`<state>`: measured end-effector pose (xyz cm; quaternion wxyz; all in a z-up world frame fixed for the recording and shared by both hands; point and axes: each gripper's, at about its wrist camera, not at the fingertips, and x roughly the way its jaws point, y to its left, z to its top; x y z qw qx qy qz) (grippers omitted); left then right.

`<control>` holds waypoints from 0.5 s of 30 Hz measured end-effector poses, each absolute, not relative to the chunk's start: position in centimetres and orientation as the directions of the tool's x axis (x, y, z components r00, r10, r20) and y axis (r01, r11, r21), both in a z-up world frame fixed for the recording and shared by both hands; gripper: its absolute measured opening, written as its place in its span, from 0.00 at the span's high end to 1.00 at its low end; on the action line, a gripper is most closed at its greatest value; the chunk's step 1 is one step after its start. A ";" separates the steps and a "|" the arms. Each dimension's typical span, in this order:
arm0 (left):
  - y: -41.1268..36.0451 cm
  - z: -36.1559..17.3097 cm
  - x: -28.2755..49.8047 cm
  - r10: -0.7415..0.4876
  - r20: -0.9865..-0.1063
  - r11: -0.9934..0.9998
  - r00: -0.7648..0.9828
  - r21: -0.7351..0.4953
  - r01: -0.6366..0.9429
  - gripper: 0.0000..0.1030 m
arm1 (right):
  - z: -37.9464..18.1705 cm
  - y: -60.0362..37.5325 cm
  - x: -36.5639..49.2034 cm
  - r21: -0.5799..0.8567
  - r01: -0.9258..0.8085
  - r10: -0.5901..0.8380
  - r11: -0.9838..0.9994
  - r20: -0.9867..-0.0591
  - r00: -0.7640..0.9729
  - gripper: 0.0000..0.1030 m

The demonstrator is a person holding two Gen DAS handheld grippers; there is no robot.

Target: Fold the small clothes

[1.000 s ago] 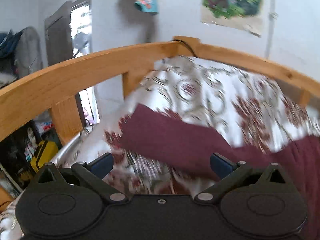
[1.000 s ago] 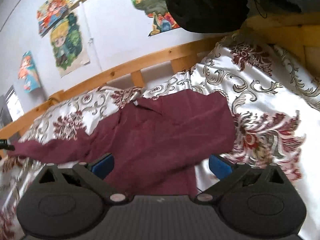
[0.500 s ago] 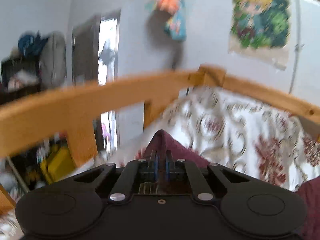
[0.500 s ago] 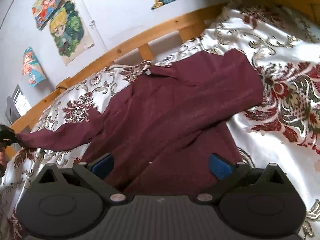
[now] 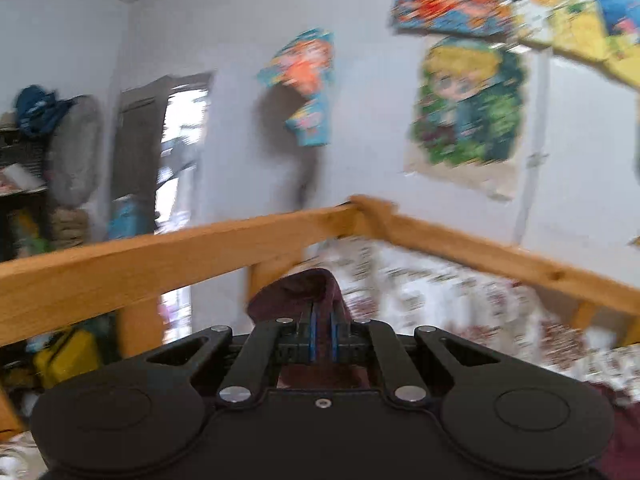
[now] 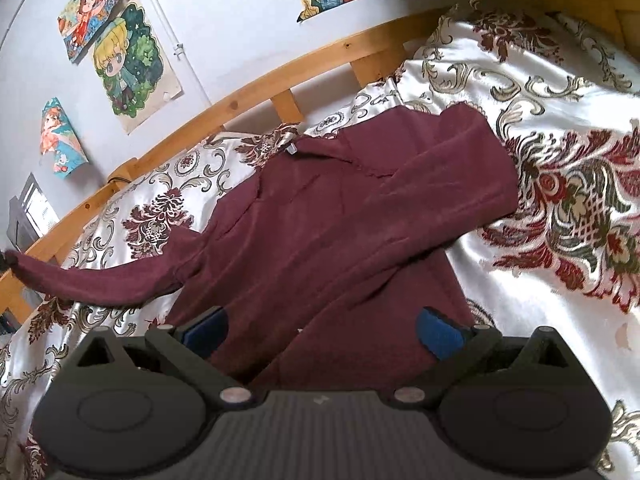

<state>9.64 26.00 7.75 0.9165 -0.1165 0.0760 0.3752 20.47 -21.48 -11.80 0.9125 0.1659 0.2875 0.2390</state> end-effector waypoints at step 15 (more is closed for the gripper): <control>7.1 11.0 16.9 -0.165 -0.200 0.971 0.966 -0.205 0.124 0.94 | -8.3 -26.8 20.7 0.512 -0.244 0.476 0.824 -0.390 0.788 0.00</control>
